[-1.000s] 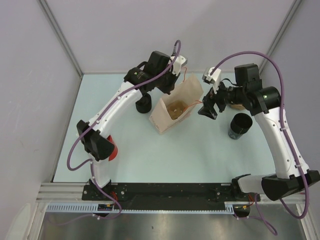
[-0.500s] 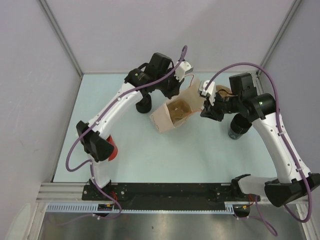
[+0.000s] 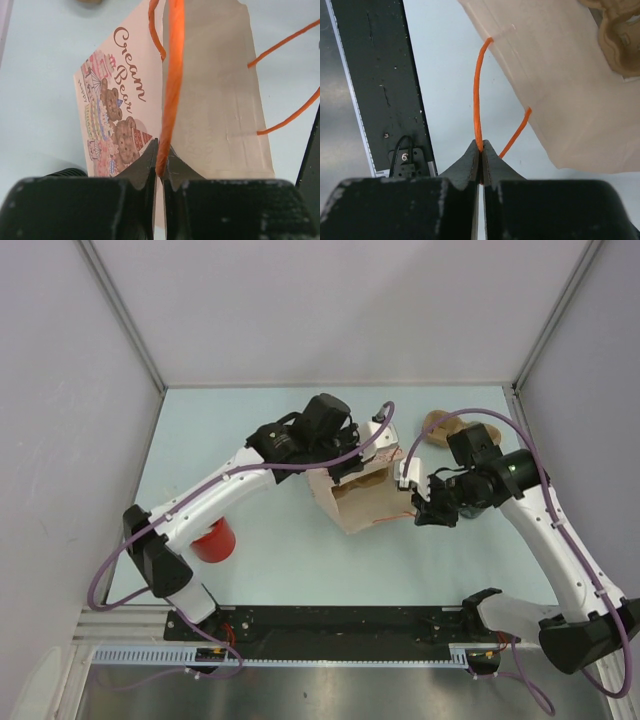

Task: Pack the takeout coffee

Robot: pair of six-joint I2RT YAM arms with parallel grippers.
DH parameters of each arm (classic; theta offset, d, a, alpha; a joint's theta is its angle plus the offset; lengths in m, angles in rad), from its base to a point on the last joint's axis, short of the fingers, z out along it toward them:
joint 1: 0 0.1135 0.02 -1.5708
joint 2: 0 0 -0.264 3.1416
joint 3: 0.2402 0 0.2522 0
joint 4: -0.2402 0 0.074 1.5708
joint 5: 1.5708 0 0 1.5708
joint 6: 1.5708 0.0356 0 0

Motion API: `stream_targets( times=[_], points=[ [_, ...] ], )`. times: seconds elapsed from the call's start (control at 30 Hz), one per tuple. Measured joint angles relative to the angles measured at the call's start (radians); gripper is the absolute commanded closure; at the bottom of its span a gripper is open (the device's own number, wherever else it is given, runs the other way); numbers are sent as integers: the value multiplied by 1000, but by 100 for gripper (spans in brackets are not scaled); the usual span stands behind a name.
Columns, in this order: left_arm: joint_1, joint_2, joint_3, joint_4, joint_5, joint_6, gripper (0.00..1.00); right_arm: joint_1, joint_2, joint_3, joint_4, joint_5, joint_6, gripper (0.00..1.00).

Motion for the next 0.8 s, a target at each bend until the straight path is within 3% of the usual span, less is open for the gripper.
stream_targets(
  times=[0.57,0.8],
  points=[
    [-35,-27,-53,64,-32,-5,94,0,-159,-114,0,57,14,100],
    [18,6,51,64,-64,-94,94,0,-191,18,88,97,127,100]
  ],
)
